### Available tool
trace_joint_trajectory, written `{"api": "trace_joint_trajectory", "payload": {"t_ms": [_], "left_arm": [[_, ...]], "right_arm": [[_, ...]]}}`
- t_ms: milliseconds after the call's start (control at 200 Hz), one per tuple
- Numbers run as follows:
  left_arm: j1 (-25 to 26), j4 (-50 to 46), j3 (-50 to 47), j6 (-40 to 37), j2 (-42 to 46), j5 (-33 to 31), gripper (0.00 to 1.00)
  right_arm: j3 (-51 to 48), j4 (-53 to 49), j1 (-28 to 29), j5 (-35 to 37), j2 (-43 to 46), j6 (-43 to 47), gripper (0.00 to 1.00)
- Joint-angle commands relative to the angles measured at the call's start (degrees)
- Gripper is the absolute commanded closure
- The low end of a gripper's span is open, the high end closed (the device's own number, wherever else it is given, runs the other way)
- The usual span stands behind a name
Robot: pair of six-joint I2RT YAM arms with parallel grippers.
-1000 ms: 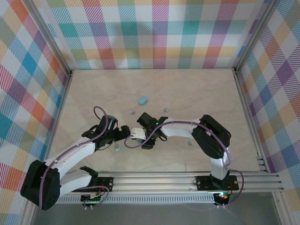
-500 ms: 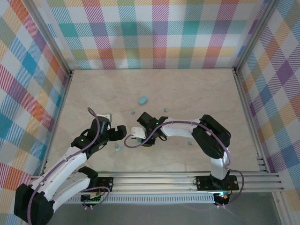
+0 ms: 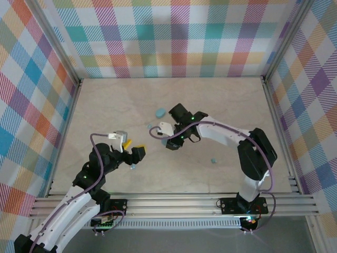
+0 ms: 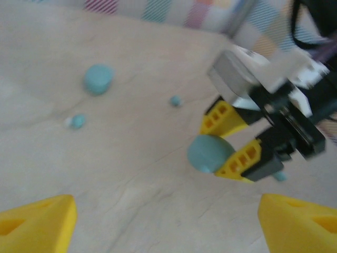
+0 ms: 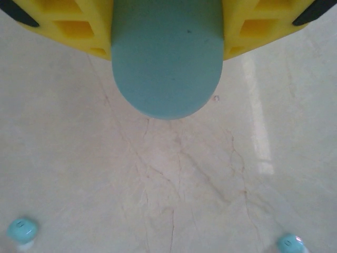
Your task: Insert wireless bluetooth earbuds into charging case
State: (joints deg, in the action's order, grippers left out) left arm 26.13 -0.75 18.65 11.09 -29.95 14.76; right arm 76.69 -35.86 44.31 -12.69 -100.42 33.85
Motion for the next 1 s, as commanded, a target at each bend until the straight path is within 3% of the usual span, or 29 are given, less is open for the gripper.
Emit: {"api": "trace_joint_trajectory", "payload": {"t_ms": [0,140,225,360,535,995], "left_arm": [[0.4,15.5,-0.9,-8.0,-2.8,12.8,0.11],[0.5,4.4,9.2,-24.9,-10.8,20.5,0.15],[0.6,5.3,11.5,-29.3,-15.0,23.2,0.15],[0.6,11.5,13.3,-31.1,-20.7,29.1,0.17],[0.6,6.6,19.7,-36.0,-27.2,37.2,0.26],[3.6,11.0,21.4,-34.0,-33.8,39.1,0.28]], "right_arm": [[5.9,-13.1,0.5,-4.2,3.2,3.8,0.73],[11.4,-21.2,0.5,-4.1,5.1,6.6,0.73],[13.3,-23.6,0.5,-4.8,6.5,7.7,0.73],[13.5,-23.1,0.5,-6.5,9.6,8.6,0.73],[12.0,-22.2,0.5,-8.3,12.3,10.6,0.73],[8.8,-17.3,0.6,-8.6,14.8,11.8,0.75]]}}
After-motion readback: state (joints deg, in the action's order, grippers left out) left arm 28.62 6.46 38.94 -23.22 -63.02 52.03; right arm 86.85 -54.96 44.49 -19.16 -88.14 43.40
